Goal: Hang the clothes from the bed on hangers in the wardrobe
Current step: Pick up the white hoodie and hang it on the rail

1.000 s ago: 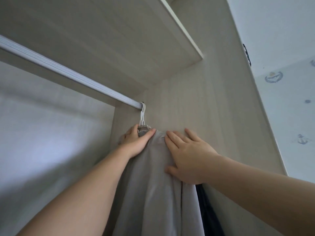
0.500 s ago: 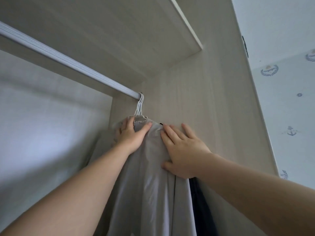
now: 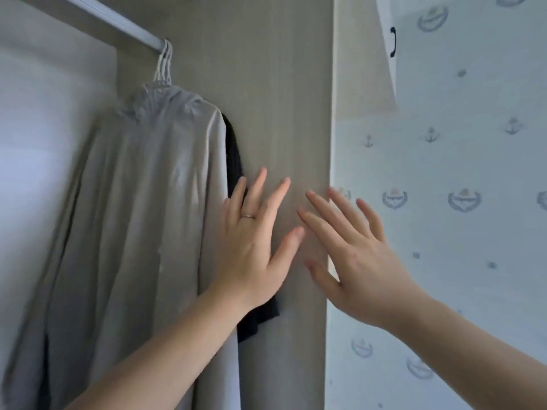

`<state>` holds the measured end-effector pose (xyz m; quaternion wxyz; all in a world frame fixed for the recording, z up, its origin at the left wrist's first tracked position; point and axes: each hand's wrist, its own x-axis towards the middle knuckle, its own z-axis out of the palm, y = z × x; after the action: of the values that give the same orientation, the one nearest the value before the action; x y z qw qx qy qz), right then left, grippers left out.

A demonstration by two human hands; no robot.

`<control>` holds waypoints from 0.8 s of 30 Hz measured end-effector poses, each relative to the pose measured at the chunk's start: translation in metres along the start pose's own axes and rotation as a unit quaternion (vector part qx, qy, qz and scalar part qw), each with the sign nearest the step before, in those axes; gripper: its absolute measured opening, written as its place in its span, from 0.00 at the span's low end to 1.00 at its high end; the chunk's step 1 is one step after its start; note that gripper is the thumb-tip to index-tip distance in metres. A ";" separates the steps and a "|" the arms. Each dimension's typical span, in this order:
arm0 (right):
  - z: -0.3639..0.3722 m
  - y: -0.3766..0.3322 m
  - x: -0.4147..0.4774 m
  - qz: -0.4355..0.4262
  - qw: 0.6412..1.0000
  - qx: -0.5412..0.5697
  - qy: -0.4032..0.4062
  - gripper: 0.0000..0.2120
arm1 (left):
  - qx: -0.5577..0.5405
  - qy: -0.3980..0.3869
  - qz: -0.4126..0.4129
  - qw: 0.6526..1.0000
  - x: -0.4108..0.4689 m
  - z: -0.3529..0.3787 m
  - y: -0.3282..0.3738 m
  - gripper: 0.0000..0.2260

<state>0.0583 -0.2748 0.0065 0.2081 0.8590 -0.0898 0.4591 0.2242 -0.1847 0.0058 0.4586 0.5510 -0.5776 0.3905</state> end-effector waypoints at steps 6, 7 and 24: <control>-0.018 0.045 -0.201 0.116 0.985 0.017 -0.122 0.32 | -0.031 -0.151 -0.011 0.988 -0.118 0.073 0.102 0.27; -0.024 0.051 -0.236 0.145 0.978 0.016 -0.148 0.32 | -0.043 -0.180 -0.013 0.983 -0.138 0.087 0.120 0.27; -0.171 0.123 -0.616 0.563 0.764 -0.033 -0.314 0.33 | -0.280 -0.545 -0.090 0.785 -0.329 0.316 0.400 0.32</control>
<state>-0.4589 -0.3321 -0.3843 -0.0996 0.7429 -0.6326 0.1947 -0.2144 -0.3599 -0.3751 0.2351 0.5688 -0.7632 -0.1969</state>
